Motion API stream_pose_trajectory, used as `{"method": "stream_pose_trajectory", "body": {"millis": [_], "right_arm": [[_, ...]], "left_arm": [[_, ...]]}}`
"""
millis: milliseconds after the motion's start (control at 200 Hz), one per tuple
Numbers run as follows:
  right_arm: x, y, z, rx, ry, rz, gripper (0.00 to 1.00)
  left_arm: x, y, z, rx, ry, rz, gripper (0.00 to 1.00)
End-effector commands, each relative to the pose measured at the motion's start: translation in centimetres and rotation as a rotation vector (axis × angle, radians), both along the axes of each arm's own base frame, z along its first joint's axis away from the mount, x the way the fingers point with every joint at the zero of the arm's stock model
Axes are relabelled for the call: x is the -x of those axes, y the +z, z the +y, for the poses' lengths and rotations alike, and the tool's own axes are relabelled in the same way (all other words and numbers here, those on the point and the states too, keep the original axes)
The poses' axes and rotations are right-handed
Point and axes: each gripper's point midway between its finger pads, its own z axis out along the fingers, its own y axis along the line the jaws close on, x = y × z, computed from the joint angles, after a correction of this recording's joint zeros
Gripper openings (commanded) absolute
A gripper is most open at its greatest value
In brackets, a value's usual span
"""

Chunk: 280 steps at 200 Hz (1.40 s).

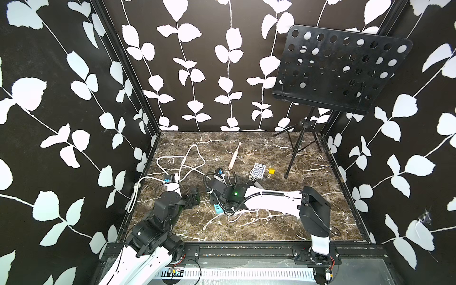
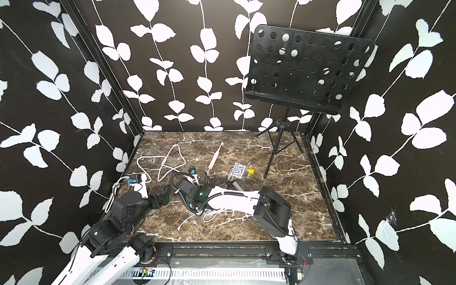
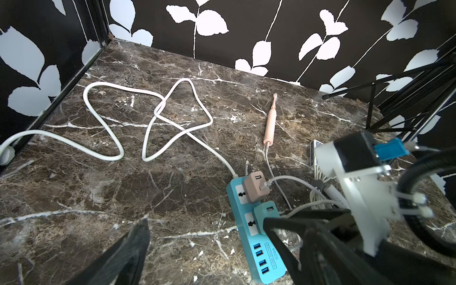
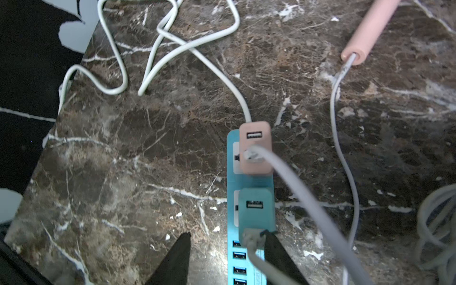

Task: Charge the electric toothbrush
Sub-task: Insert the charging cable into the plug, then pick up the charging cable from the center of the board.

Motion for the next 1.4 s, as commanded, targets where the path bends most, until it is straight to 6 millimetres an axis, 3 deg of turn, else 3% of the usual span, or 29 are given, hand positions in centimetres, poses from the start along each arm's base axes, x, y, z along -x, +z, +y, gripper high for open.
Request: {"method": "stream_pose_trajectory", "body": {"millis": [0, 110, 245, 455, 580, 685, 820, 1030, 1305, 1395], "right_arm": [[0.3, 2.8, -0.3, -0.025, 0.008, -0.011, 0.51], [1.8, 3.0, 0.8, -0.036, 0.092, 0.036, 0.52], [5.2, 1.6, 1.8, -0.039, 0.272, 0.140, 0.52], [9.1, 0.7, 0.8, 0.105, 0.711, 0.082, 0.51], [8.9, -0.8, -0.5, 0.270, 0.866, 0.044, 0.52], [7.6, -2.1, -0.3, 0.382, 0.907, 0.000, 0.54], [7.6, -3.5, 0.1, 0.446, 1.006, -0.003, 0.56], [9.5, -5.7, -0.2, 0.459, 1.159, 0.057, 0.56], [9.3, -7.7, 0.1, 0.494, 1.188, 0.076, 0.50], [10.1, -7.6, 0.1, 0.483, 1.237, 0.098, 0.48]], "left_arm": [[-0.2, 0.2, 0.0, -0.008, -0.001, -0.016, 0.99], [0.0, 0.6, 0.2, -0.009, 0.002, -0.021, 0.99], [0.0, 1.2, 0.6, -0.023, 0.016, -0.029, 0.99], [1.3, 2.1, 2.6, -0.031, 0.084, -0.017, 0.99], [2.2, 2.4, 3.7, -0.013, 0.116, -0.032, 0.99], [2.6, 2.1, 4.1, -0.013, 0.123, -0.028, 0.99], [3.0, 1.6, 4.8, -0.022, 0.150, 0.002, 0.99], [3.6, 1.2, 5.3, -0.018, 0.162, 0.015, 0.99], [3.8, 0.7, 5.4, -0.013, 0.165, 0.026, 0.99], [3.9, 0.8, 5.4, -0.011, 0.163, 0.022, 0.99]]}}
